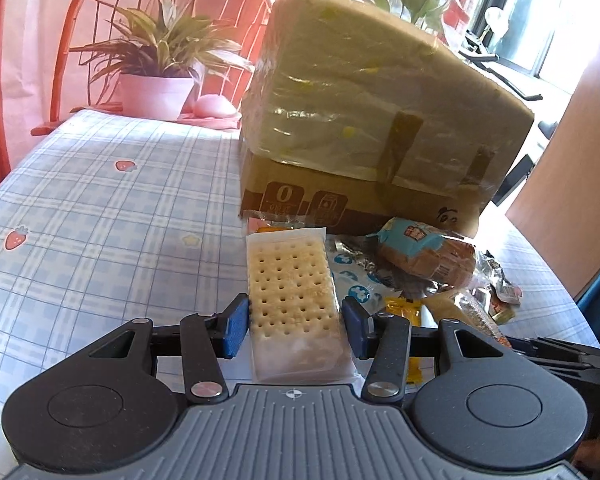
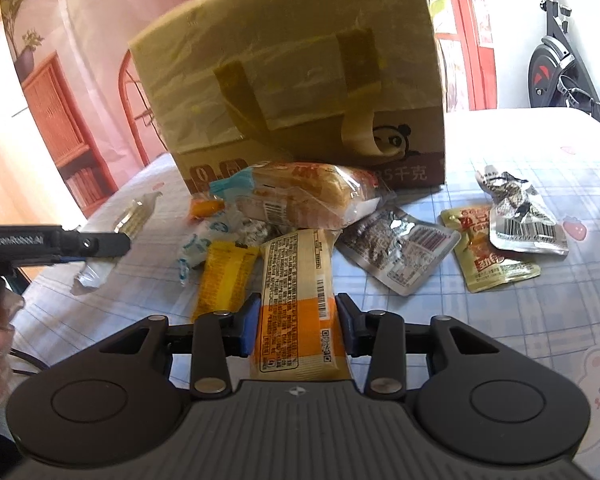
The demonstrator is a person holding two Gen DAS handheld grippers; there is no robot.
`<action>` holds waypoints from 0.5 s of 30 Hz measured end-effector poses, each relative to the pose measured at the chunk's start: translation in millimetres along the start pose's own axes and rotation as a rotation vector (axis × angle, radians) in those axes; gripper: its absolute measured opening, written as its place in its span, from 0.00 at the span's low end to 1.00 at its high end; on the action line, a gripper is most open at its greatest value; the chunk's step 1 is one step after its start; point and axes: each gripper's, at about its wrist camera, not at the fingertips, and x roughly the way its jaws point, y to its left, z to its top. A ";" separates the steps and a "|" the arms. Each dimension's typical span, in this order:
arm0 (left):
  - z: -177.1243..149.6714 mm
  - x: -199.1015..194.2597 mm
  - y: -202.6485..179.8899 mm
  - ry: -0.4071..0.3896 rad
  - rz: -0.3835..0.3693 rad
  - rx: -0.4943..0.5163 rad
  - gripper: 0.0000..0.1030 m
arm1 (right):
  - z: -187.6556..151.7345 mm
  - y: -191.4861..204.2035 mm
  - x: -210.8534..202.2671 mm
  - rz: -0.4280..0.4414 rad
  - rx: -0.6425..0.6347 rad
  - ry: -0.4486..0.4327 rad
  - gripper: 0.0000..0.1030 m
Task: Organize snacks
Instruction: 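Grasp the cracker packet with the left tool while the right tool grasps the orange bread stick packet, then carry both packets over the box and open both tools to drop them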
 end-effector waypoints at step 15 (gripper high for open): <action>22.5 -23.8 -1.2 -0.088 0.006 -0.022 0.51 | 31.8 26.5 -30.4 0.104 -0.053 -0.130 0.40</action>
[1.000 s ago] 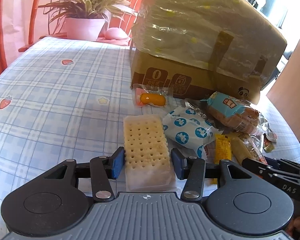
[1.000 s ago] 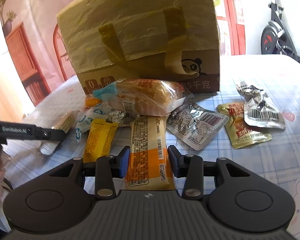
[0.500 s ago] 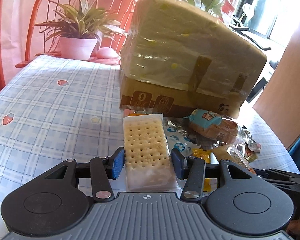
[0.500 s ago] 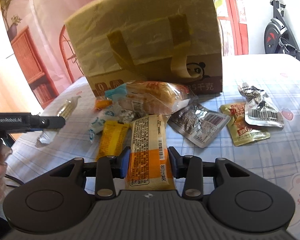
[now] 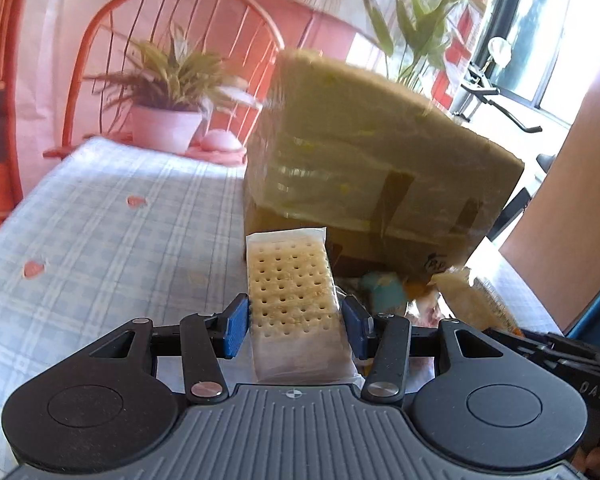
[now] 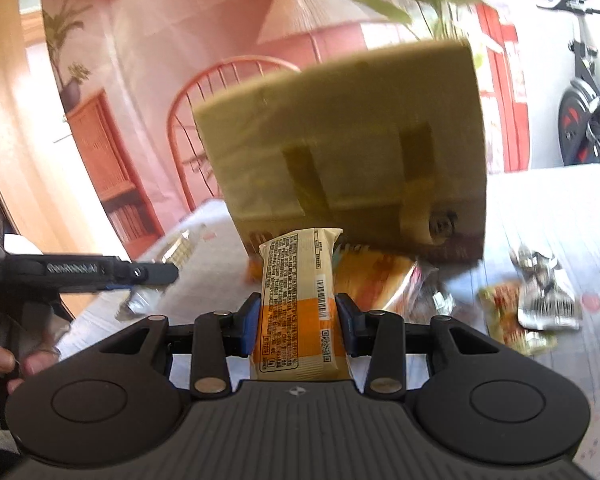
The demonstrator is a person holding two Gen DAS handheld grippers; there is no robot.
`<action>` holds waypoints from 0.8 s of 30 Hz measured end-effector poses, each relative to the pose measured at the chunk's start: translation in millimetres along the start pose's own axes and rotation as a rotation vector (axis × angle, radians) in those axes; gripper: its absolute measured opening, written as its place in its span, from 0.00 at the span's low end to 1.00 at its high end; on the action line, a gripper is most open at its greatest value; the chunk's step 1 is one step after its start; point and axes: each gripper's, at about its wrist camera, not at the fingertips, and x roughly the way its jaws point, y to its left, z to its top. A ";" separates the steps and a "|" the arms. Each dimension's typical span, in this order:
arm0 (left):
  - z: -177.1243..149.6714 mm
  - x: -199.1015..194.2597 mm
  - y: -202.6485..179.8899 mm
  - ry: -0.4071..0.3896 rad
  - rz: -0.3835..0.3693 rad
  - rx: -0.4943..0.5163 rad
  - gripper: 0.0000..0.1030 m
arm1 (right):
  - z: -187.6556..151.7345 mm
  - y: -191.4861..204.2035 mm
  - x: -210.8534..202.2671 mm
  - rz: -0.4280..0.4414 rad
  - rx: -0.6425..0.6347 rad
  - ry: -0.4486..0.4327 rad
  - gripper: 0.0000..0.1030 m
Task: Organize snacks
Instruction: 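Carry both packets over the box and open both tools to drop them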
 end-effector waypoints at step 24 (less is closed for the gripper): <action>185.4 38.0 -87.4 -0.172 -0.110 0.158 0.51 | 227.2 -40.1 49.2 -0.139 0.034 -0.191 0.40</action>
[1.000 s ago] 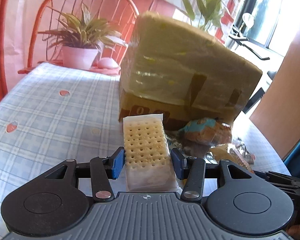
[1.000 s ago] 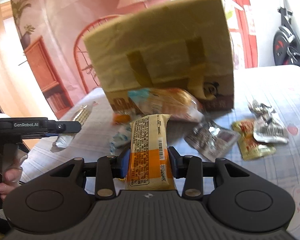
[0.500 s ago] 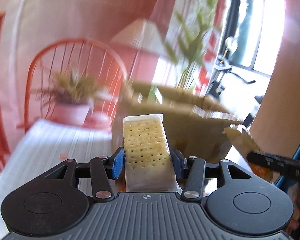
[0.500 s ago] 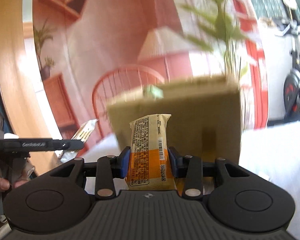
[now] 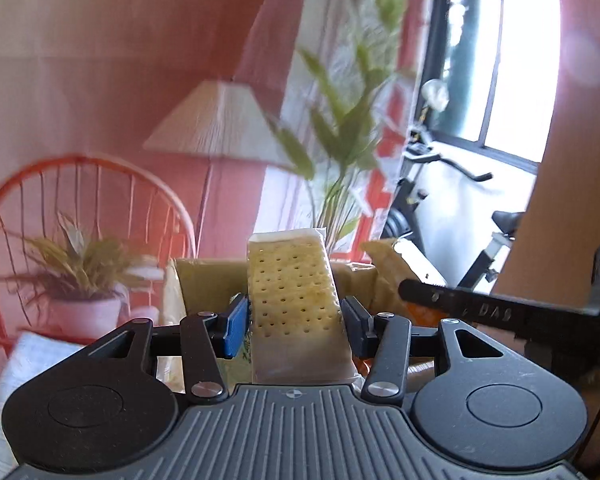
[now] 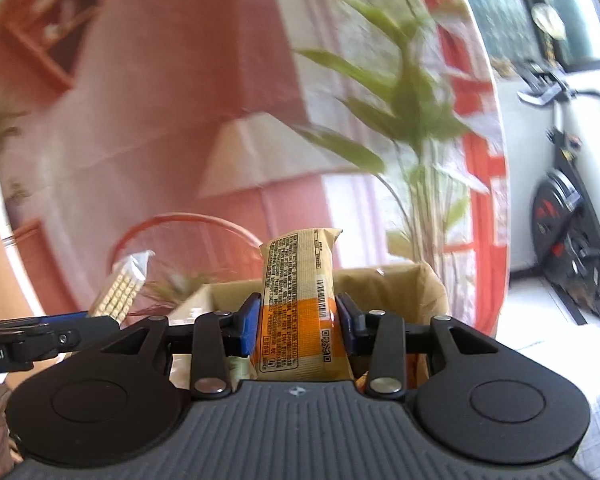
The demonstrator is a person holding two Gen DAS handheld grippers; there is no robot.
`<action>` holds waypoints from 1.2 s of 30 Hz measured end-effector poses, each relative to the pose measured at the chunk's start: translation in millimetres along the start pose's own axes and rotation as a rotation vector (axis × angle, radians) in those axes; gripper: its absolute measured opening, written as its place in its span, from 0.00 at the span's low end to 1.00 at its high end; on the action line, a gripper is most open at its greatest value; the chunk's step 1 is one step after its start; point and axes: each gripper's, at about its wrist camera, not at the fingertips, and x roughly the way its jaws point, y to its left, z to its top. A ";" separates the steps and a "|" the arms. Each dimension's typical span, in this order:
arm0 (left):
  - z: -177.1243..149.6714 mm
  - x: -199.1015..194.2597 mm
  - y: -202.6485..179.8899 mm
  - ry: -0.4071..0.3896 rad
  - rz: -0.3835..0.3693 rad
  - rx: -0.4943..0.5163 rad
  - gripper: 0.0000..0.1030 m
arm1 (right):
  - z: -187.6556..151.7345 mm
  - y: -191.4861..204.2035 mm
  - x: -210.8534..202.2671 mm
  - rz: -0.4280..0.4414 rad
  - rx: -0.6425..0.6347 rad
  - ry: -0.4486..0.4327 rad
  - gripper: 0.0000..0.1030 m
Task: Organize snacks
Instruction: 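Carry both packets over the box and open both tools to drop them, then move both open tools back toward the remaining snacks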
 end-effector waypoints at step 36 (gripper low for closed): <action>-28.6 -13.9 15.8 0.077 -0.046 0.097 0.73 | -47.4 -7.5 -41.2 -0.031 -0.024 -0.069 0.51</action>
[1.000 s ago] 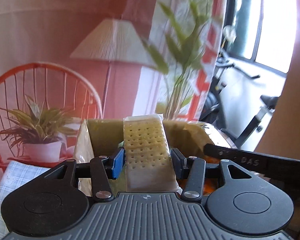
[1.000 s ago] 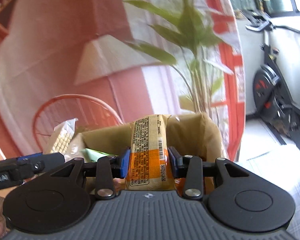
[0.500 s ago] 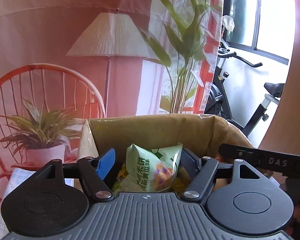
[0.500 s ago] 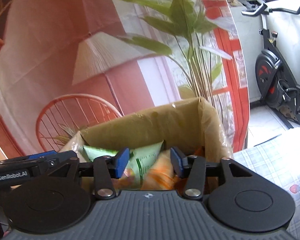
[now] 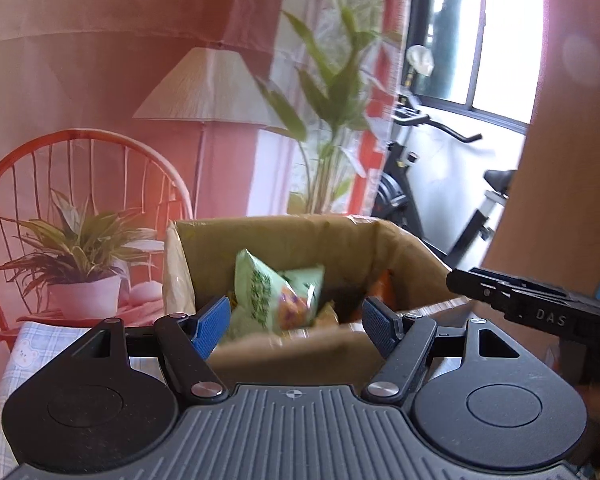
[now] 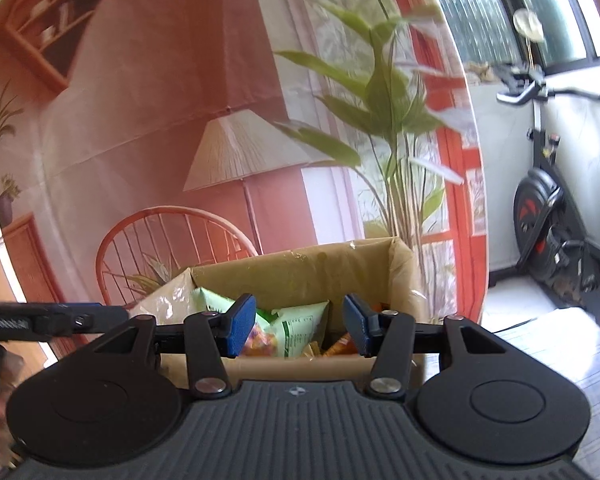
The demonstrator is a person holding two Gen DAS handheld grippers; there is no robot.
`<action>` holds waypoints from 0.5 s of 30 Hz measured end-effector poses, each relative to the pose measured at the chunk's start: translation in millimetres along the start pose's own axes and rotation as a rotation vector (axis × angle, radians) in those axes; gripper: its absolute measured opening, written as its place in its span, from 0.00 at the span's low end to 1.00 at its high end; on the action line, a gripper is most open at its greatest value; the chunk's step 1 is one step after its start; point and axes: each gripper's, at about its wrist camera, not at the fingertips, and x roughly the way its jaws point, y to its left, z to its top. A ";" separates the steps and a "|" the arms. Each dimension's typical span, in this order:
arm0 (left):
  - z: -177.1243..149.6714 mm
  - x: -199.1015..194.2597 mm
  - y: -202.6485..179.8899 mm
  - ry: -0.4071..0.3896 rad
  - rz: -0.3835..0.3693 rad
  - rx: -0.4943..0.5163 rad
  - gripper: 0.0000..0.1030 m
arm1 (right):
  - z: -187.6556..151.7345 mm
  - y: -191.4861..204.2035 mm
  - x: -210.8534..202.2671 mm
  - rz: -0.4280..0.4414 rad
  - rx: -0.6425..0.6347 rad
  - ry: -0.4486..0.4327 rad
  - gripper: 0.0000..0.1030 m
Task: Organize snacks
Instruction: 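Move both open tools back toward the remaining snacks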
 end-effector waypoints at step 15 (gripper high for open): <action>-92.0 0.6 28.8 0.134 -0.008 -0.128 0.73 | -101.9 0.6 -37.7 -0.047 0.028 0.116 0.64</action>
